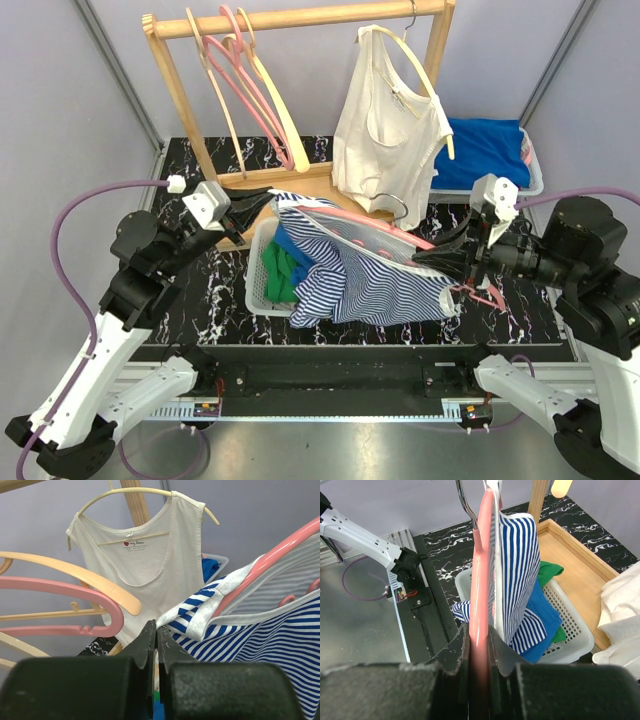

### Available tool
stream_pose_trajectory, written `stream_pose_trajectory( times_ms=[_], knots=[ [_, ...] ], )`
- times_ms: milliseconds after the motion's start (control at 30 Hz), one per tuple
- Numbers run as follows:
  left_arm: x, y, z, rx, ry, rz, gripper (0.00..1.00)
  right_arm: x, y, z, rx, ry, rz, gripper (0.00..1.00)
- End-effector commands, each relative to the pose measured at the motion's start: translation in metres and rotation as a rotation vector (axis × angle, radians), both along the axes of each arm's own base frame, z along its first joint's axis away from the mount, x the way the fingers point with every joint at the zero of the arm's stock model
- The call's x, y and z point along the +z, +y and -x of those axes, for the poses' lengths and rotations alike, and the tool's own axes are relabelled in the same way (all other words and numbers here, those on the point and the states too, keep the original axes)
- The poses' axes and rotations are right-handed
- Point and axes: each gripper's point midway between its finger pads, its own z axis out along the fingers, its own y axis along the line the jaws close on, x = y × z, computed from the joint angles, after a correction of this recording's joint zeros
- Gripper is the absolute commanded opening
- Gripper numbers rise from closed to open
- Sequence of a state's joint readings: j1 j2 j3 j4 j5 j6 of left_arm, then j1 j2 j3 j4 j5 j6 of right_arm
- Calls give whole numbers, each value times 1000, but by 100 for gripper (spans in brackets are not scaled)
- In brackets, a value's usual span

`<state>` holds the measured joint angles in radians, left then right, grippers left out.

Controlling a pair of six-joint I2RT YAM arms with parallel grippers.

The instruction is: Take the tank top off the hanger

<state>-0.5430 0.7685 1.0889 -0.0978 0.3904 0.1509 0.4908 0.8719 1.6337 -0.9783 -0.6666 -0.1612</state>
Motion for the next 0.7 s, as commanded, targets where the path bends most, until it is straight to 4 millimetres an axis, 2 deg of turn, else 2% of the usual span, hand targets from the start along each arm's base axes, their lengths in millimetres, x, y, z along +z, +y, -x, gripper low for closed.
stream_pose_trajectory(
  times_ms=[0, 167, 333, 500, 667],
  knots=[
    [18, 13, -4, 66, -59, 25, 0, 22, -9, 18, 11, -77, -26, 0],
    [14, 11, -3, 55, -45, 31, 0, 36, -10, 38, 70, -109, -55, 0],
    [1, 9, -4, 48, -13, 29, 0, 61, -19, 59, 88, -213, -105, 0],
    [-12, 9, -3, 45, 13, 0, 0, 70, -32, 45, -37, -261, -98, 0],
    [-28, 10, -1, 42, 47, -25, 0, 74, -28, 37, -33, -277, -103, 0]
  ],
)
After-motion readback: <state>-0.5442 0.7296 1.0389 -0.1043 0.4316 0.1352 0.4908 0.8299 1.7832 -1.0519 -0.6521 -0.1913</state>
